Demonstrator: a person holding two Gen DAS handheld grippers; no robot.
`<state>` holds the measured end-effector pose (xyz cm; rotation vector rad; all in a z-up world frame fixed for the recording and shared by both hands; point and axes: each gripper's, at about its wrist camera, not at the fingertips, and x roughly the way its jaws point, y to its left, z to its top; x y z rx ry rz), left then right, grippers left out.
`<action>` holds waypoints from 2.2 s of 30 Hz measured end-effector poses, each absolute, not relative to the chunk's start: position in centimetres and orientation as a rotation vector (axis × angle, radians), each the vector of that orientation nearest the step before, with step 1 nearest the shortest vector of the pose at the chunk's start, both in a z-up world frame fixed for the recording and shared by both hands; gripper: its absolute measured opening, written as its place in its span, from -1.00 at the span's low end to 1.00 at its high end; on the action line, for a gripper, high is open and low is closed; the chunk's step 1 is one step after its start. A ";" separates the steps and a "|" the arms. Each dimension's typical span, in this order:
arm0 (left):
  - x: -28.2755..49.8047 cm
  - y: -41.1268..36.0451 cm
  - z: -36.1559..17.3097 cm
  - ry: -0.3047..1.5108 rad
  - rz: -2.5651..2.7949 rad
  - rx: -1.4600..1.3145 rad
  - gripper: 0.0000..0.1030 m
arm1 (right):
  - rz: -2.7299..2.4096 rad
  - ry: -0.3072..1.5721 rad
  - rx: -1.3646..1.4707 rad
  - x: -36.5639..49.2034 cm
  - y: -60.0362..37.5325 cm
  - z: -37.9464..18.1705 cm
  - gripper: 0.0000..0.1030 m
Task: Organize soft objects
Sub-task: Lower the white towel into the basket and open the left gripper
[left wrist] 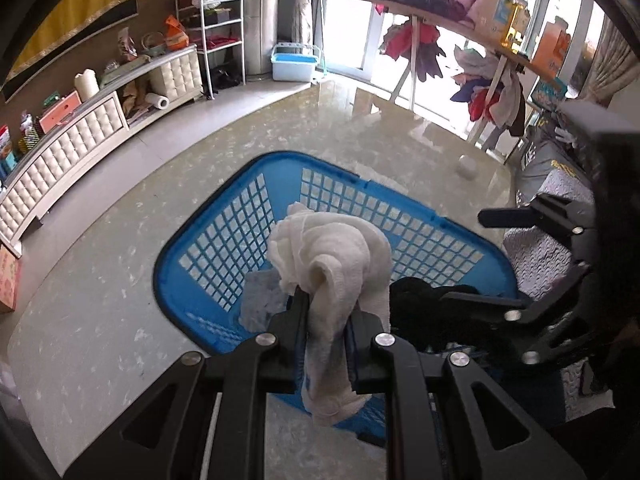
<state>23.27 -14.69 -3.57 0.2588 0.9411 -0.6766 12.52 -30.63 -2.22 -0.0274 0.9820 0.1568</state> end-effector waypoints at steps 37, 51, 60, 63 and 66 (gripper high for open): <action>26.3 -17.3 -6.8 0.989 -0.692 0.349 0.17 | 0.145 0.978 0.012 13.3 -31.7 -2.5 0.94; 22.9 -14.2 -2.7 0.918 -0.599 0.302 0.80 | 0.186 0.942 0.020 11.8 -30.5 -0.6 0.94; 18.5 -9.7 0.4 0.753 -0.507 0.137 0.94 | 0.205 0.890 -0.005 9.7 -28.9 1.4 0.94; 16.8 -8.2 1.3 0.707 -0.448 0.115 1.00 | 0.216 0.875 -0.018 9.3 -28.0 1.8 0.94; 15.1 -6.8 2.0 0.688 -0.424 0.083 1.00 | 0.233 0.850 -0.040 8.6 -26.8 2.3 0.94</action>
